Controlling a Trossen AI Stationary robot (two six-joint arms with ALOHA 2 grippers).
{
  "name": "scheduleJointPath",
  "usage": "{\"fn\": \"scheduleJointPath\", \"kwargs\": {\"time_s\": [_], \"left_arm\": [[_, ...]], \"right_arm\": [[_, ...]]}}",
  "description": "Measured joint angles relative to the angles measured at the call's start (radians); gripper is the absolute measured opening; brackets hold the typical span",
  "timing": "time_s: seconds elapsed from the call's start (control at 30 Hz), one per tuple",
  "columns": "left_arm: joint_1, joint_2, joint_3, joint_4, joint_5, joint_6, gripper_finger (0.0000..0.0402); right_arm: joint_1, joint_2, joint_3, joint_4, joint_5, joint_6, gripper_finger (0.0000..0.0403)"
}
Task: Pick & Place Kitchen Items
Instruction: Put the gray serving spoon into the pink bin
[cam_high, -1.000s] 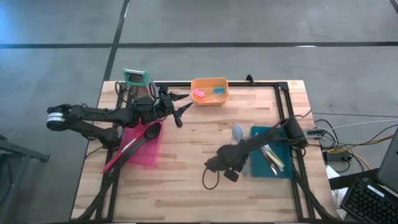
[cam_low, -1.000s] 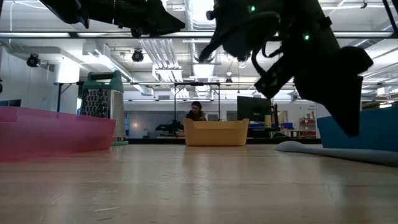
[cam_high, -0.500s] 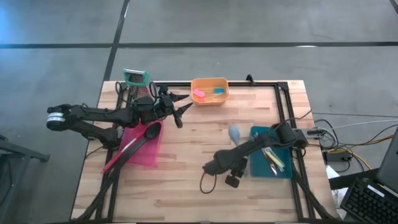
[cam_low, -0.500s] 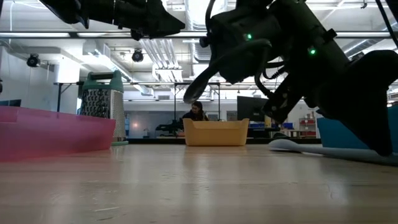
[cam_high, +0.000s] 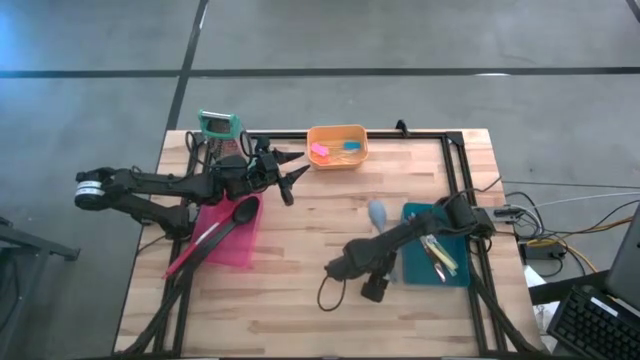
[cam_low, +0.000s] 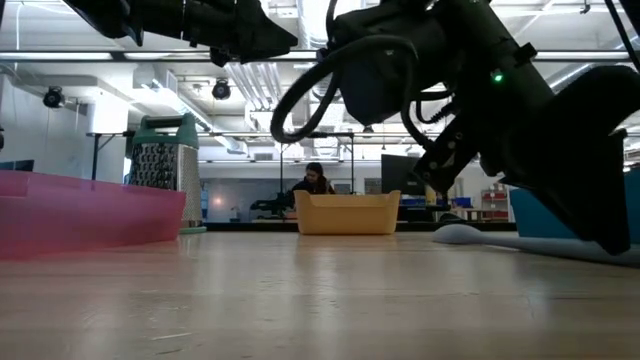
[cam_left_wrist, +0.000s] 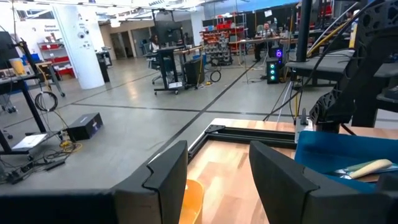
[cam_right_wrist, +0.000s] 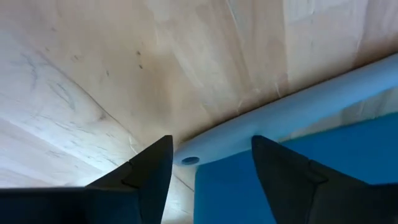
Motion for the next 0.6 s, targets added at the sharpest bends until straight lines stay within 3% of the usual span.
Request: {"fn": "scheduleJointPath", "kwargs": {"time_s": [0.33, 0.6], "left_arm": [[0.0, 0.0, 0.0, 0.0, 0.0, 0.0, 0.0178], [0.0, 0.0, 0.0, -0.009, 0.0, 0.0, 0.0178]], "right_arm": [[-0.034, 0.001, -0.01, 0.024, -0.034, 0.102, 0.0187], [-0.051, 0.0, 0.001, 0.015, -0.036, 0.077, 0.0158]]}}
